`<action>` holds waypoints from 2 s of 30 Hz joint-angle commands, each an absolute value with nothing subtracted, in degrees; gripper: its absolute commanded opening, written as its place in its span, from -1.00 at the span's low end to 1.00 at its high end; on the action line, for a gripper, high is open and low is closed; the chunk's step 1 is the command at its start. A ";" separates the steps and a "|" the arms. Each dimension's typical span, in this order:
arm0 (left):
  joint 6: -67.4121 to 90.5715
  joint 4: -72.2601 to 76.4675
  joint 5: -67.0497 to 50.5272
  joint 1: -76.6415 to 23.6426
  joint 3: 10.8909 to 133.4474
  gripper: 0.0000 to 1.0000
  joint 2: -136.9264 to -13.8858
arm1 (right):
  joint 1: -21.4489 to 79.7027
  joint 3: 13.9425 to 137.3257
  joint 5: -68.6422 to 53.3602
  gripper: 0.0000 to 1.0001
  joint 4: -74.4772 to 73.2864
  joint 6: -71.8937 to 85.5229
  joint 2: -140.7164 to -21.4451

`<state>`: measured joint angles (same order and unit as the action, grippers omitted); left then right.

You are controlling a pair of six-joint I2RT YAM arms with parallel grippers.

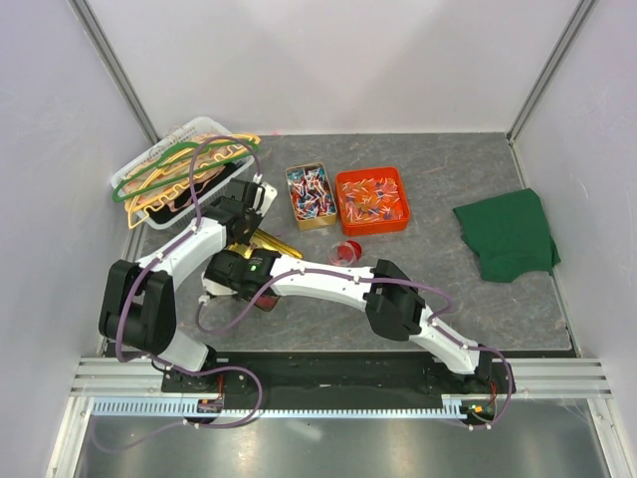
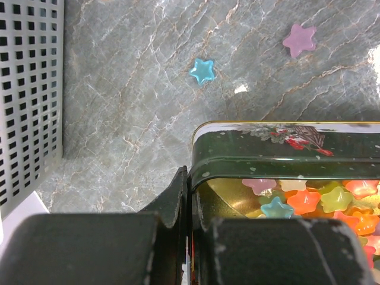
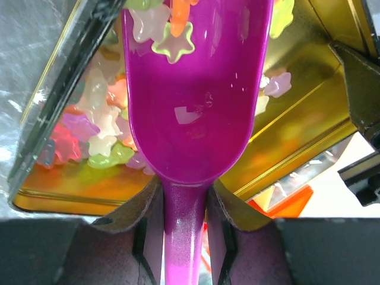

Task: Pack the candies
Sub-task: Scoop the fake candies from the storage box.

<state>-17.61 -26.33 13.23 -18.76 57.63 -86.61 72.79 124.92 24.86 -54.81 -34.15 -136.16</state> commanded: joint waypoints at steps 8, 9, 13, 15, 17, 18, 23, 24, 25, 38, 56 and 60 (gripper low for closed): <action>-14.94 -23.73 10.55 -19.07 57.13 -0.96 -85.43 | 69.26 121.03 1.23 -1.00 -49.22 -25.93 -130.87; -14.94 -23.73 10.46 -19.07 57.13 -0.96 -85.60 | 68.91 120.07 0.62 -1.00 -49.13 -25.93 -130.52; -15.21 -23.56 10.63 -18.98 57.22 -0.96 -85.96 | 66.98 119.09 -2.54 -1.00 -47.46 -23.91 -128.41; -15.29 -23.64 10.55 -18.90 57.04 -0.96 -86.04 | 65.75 119.18 -3.34 -1.00 -47.37 -23.47 -127.80; -15.29 -23.47 10.55 -18.81 56.95 -0.96 -86.04 | 65.22 119.18 -3.34 -1.00 -47.46 -23.55 -126.74; -15.29 -23.38 10.55 -18.81 56.87 -0.96 -86.04 | 64.69 119.27 -3.34 -1.00 -47.46 -23.64 -126.56; -15.38 -22.94 10.11 -18.55 56.51 -0.96 -86.74 | 64.51 119.27 3.67 -1.00 -47.72 -25.66 -124.37; -15.29 -22.85 10.02 -18.54 56.51 -0.96 -86.84 | 64.42 119.01 5.69 -1.00 -47.72 -26.80 -123.93; -15.29 -22.76 9.93 -18.54 56.34 -0.96 -86.92 | 64.16 118.74 6.50 -1.00 -47.38 -27.24 -123.06; -15.56 -22.33 8.70 -18.37 55.81 -0.96 -87.80 | 62.40 113.29 13.89 -1.00 -40.87 -27.42 -117.69; -15.73 -22.32 8.26 -17.14 55.63 -0.96 -89.21 | 62.05 111.36 6.16 -1.00 -43.06 -29.44 -115.14; -15.73 -22.58 7.56 -16.53 56.25 -0.96 -90.87 | 62.31 109.69 1.95 -1.00 -44.21 -30.93 -114.08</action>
